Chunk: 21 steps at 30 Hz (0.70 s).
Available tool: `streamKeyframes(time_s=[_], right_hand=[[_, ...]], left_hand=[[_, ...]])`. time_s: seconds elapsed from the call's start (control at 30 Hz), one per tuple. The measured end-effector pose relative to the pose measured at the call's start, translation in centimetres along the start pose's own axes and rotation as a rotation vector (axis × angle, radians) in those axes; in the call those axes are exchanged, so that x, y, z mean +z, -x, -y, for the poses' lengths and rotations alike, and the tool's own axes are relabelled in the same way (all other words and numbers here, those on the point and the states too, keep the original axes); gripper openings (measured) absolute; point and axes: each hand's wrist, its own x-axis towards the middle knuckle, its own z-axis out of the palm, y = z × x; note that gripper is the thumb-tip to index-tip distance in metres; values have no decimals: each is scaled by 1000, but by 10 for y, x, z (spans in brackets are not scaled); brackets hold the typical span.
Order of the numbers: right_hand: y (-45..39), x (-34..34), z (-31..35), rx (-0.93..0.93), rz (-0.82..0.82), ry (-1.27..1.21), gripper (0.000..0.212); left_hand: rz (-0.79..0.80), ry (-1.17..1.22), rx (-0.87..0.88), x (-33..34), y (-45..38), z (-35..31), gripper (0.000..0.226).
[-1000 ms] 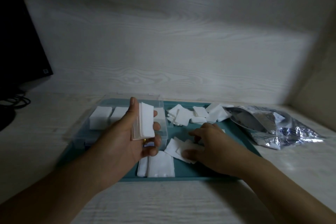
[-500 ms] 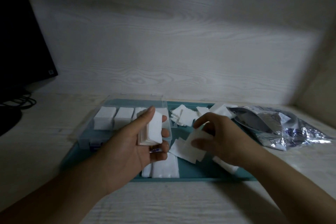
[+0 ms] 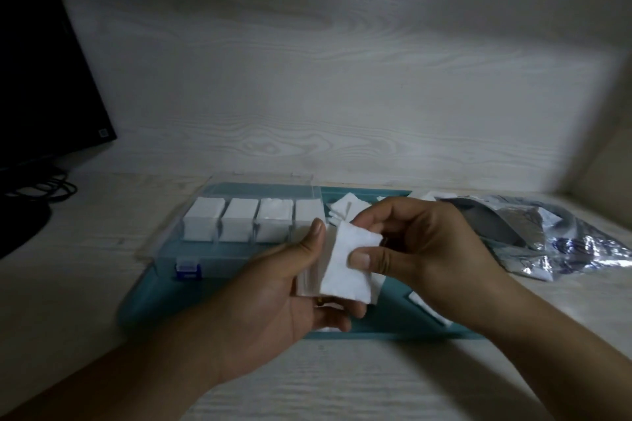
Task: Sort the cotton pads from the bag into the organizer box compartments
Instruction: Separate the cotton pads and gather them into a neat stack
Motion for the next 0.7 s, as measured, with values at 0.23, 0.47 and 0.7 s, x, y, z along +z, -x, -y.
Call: streamKeyframes(time_s=[0.23, 0.47, 0.7], right_hand=[[2, 5, 0, 18, -19, 71, 23], [4, 9, 1, 5, -32, 124, 22], [7, 12, -1, 26, -32, 215, 27]], left_hand=[[25, 16, -31, 4, 3, 2, 45], [84, 86, -81, 4, 3, 3, 46], [204, 69, -77, 0, 3, 3, 61]])
